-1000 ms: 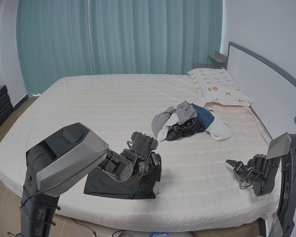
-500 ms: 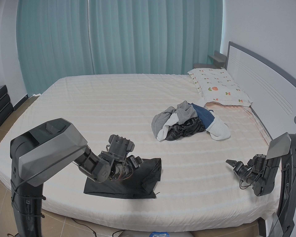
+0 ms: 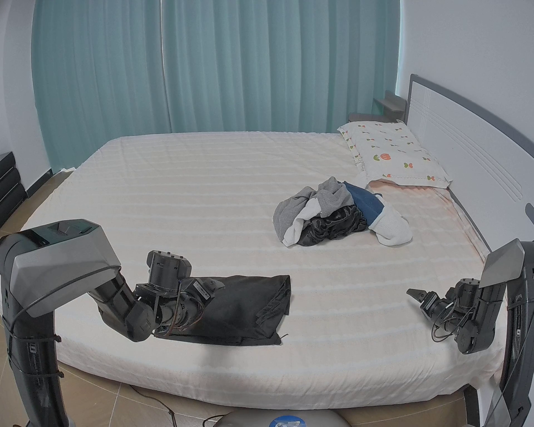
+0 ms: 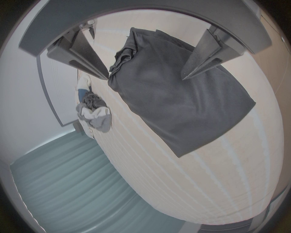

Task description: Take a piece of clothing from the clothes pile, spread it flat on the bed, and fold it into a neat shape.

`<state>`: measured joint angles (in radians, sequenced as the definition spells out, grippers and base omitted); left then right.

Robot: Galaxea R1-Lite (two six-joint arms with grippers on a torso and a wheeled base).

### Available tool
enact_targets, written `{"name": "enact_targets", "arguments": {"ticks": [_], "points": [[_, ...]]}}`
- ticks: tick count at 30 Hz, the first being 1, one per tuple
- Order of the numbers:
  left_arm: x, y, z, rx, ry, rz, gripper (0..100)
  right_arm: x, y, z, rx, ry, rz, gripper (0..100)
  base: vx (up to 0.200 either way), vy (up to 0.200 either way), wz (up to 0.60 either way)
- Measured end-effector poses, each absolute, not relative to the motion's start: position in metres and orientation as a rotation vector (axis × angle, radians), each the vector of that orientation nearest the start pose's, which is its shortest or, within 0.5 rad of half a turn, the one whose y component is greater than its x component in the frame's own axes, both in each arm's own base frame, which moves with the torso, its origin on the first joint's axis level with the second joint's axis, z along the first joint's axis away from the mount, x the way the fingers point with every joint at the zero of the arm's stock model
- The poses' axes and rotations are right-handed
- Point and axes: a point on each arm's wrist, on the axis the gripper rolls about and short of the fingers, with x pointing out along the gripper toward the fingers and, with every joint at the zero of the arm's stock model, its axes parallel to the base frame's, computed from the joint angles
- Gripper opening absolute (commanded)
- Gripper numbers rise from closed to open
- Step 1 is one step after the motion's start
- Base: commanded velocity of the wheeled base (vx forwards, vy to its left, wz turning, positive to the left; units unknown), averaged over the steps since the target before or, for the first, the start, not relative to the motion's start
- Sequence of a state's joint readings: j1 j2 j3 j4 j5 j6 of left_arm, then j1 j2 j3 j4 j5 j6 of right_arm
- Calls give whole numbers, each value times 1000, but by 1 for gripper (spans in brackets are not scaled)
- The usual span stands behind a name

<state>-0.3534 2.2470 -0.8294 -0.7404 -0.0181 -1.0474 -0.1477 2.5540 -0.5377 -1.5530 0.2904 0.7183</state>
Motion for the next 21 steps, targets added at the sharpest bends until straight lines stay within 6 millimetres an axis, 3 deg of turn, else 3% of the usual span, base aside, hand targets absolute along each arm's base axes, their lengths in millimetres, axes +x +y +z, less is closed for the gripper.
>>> {"name": "enact_targets", "arguments": {"ticks": [4,11,21], "points": [[347,-118,8,-918,784,40,100,331,-43,-70,798,487,-31,100,0,0,0],[352,-99,12,-1023,801,34,100,331,-41,-71,798,490,-26,100,0,200,0],[359,-83,14,-1054,737,39,100,327,2,-64,821,550,70,100,0,200,0]]}}
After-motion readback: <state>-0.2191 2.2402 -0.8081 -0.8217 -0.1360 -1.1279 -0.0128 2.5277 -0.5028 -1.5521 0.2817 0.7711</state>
